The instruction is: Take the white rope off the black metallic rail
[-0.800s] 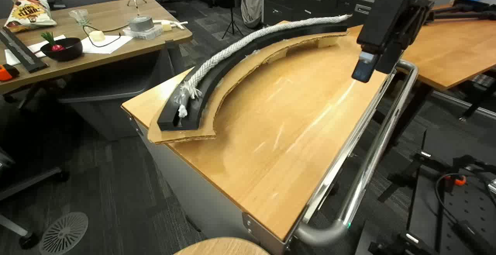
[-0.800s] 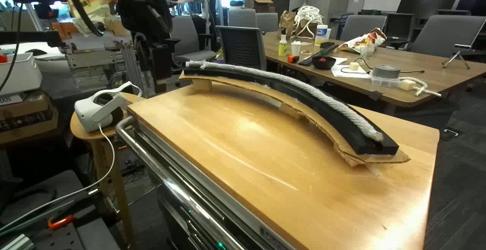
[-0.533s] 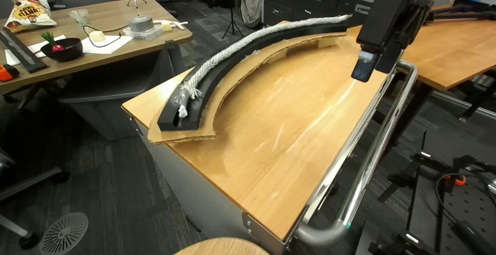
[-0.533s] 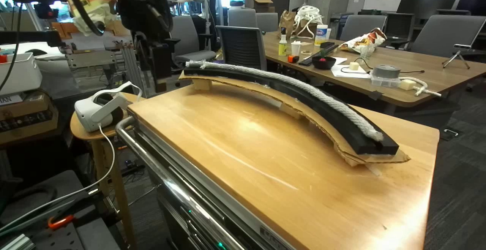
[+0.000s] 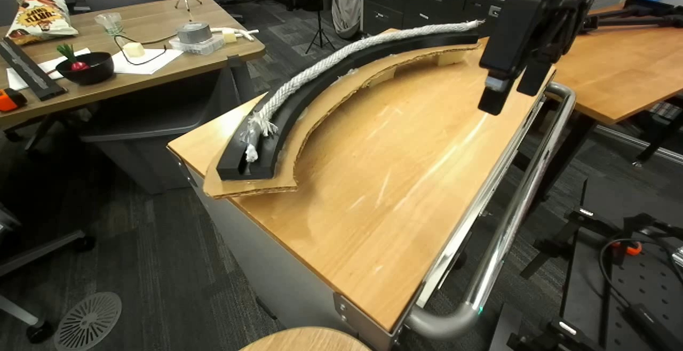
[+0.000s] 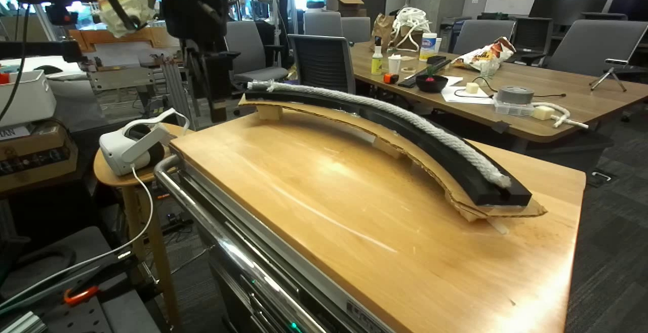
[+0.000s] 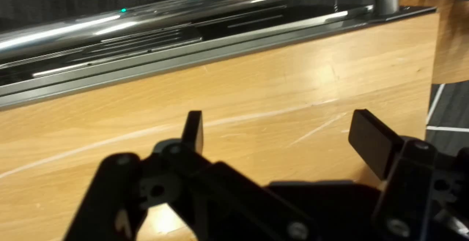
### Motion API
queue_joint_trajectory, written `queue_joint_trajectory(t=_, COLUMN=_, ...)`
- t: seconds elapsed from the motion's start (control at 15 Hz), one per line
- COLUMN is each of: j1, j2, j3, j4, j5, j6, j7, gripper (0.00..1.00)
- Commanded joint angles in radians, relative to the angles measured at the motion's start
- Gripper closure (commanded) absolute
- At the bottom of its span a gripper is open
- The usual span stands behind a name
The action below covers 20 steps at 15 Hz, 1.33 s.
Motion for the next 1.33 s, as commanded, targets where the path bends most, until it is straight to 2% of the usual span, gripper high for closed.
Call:
queue_joint_trajectory(t=0.0, j1=-0.068, j2=0.072, j3=0.112, j4=0.168, j5=-0.160, j6=-0.083, j7=0.248, gripper=0.00)
queue_joint_trajectory(t=0.2, j1=-0.069, j2=0.145, j3=0.166, j4=0.315, j5=-0.231, j6=-0.010, j7=0.384, gripper=0.00)
queue_joint_trajectory(t=0.33, j1=-0.041, j2=0.192, j3=0.161, j4=0.366, j5=-0.189, j6=0.100, j7=0.378, gripper=0.00)
queue_joint_trajectory(t=0.4, j1=-0.042, j2=0.121, j3=0.149, j4=0.289, j5=-0.200, j6=0.037, j7=0.357, gripper=0.00)
queue_joint_trajectory(t=0.6, j1=-0.032, j2=0.178, j3=0.150, j4=0.343, j5=-0.200, j6=0.081, j7=0.367, gripper=0.00)
queue_joint_trajectory(t=0.8, j1=-0.017, j2=0.203, j3=0.153, j4=0.335, j5=-0.194, j6=0.064, j7=0.336, gripper=0.00)
queue_joint_trajectory(t=1.07, j1=0.018, j2=0.361, j3=0.185, j4=0.451, j5=-0.205, j6=0.087, j7=0.379, gripper=0.00)
queue_joint_trajectory(t=1.27, j1=0.042, j2=0.497, j3=0.197, j4=0.579, j5=-0.281, j6=0.086, j7=0.515, gripper=0.00)
